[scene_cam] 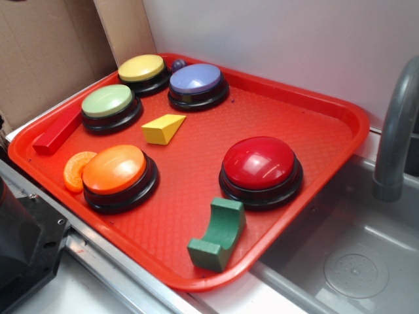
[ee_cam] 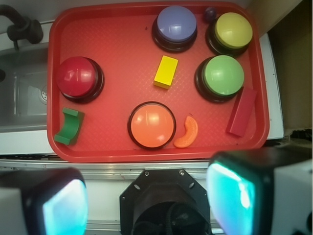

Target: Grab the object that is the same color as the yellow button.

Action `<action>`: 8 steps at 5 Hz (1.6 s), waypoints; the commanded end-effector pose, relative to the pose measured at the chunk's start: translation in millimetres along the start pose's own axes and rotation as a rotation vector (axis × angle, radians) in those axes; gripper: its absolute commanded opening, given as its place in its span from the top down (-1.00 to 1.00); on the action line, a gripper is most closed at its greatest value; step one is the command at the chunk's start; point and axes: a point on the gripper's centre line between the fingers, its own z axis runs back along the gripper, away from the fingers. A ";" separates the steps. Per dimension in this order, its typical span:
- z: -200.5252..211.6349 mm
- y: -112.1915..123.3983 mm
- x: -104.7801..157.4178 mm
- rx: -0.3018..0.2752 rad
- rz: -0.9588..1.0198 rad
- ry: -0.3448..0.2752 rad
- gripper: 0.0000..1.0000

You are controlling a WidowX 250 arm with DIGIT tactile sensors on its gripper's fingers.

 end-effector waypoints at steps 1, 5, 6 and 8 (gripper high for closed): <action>0.0 0.0 0.0 0.000 0.000 0.000 -1.00; -107.5 28.9 67.1 0.021 0.369 -0.107 -1.00; -134.7 31.4 80.8 -0.035 0.430 -0.088 -1.00; -190.8 36.2 93.6 0.055 0.505 -0.074 -1.00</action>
